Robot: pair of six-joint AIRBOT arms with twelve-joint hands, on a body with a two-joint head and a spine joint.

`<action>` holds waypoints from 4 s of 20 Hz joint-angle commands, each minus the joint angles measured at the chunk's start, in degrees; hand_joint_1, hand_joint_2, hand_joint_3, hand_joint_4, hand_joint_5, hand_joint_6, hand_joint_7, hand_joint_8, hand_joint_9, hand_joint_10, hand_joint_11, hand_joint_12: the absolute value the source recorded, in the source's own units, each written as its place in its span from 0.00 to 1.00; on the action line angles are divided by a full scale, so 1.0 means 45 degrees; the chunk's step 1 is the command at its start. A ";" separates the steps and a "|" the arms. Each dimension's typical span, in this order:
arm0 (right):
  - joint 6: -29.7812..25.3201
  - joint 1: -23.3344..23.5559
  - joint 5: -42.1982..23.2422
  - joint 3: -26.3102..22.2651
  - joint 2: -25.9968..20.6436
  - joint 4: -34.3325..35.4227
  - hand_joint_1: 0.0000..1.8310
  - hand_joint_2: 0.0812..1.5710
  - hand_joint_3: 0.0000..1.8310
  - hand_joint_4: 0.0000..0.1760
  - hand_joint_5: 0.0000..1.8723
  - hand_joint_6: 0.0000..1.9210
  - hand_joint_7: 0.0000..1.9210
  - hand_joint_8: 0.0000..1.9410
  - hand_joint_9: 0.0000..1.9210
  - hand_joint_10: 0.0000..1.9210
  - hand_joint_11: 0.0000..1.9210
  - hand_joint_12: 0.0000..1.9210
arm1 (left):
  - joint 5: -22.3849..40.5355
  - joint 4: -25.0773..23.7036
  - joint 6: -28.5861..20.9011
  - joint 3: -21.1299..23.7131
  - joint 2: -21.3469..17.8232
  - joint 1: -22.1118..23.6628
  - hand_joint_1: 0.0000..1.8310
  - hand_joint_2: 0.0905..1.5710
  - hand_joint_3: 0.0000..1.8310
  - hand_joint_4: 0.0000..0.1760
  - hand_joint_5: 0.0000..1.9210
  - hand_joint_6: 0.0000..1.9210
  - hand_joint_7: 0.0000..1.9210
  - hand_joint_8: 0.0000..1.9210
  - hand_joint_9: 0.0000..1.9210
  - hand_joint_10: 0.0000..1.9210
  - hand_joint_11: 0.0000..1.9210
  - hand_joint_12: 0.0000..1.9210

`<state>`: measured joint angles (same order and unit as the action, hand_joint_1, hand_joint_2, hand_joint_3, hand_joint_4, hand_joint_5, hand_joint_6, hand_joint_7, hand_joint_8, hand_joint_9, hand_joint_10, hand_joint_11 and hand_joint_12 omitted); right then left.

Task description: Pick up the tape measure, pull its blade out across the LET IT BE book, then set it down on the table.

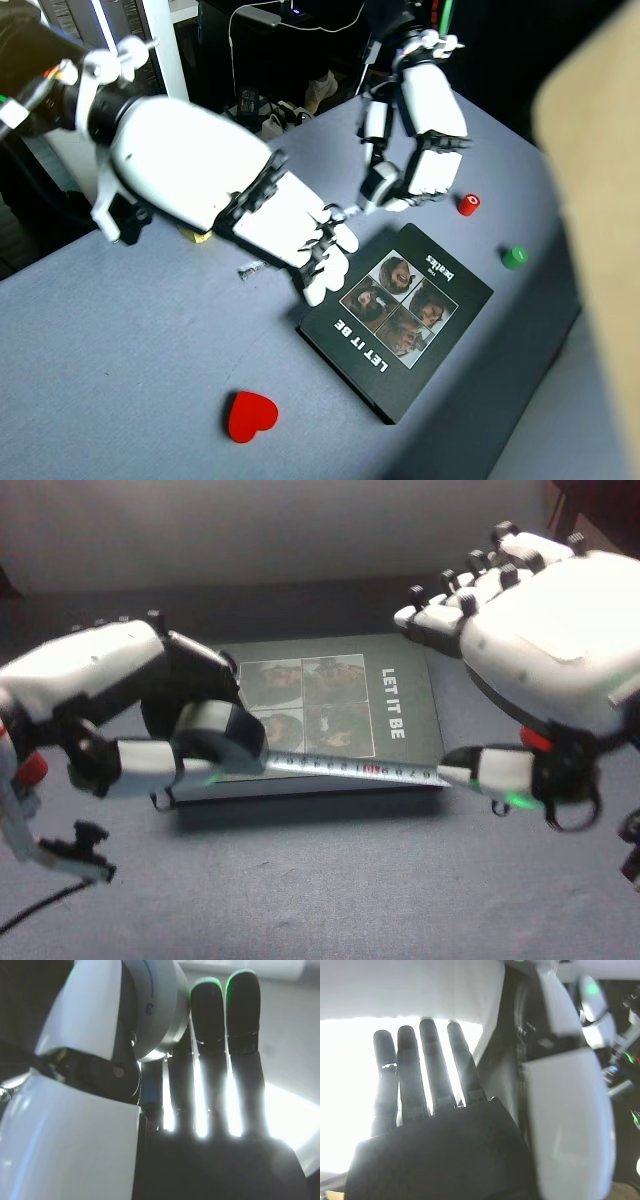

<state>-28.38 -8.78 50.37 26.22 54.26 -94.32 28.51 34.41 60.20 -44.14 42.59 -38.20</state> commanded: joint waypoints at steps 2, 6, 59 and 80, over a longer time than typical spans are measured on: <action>0.0794 0.0748 0.0866 0.0473 0.0410 0.0294 0.51 0.66 0.00 0.00 0.26 0.01 0.26 0.01 0.25 0.01 0.10 0.48 | 0.0012 -0.0269 0.0165 -0.0493 -0.0029 0.0777 0.75 0.70 0.00 0.00 0.47 0.50 0.54 0.50 0.44 0.68 0.39 0.62; 0.1158 0.1898 0.0735 0.1740 0.1448 0.1704 0.54 0.67 0.00 0.00 0.32 0.01 0.34 0.01 0.31 0.01 0.13 0.47 | -0.1223 -0.0036 0.0363 -0.1438 0.0117 0.1857 0.75 0.70 0.00 0.00 0.47 0.50 0.54 0.49 0.44 0.68 0.39 0.62; 0.1444 0.1693 0.0460 0.6384 0.5191 0.3983 0.55 0.67 0.00 0.00 0.36 0.00 0.40 0.00 0.37 0.00 0.17 0.49 | -0.1495 0.6526 0.5063 -0.2463 0.0652 0.2930 0.75 0.70 0.00 0.00 0.46 0.52 0.53 0.50 0.43 0.68 0.40 0.62; 0.1450 0.1513 0.0389 0.6481 0.5200 0.3868 0.56 0.67 0.00 0.00 0.37 0.00 0.40 0.00 0.37 0.00 0.17 0.49 | -0.1481 0.6513 0.4994 -0.2449 0.0652 0.2934 0.75 0.70 0.00 0.00 0.46 0.52 0.53 0.51 0.43 0.68 0.40 0.62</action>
<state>-21.82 -2.13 52.58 55.29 77.78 -72.01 18.00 64.99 83.50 -54.94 45.54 -25.93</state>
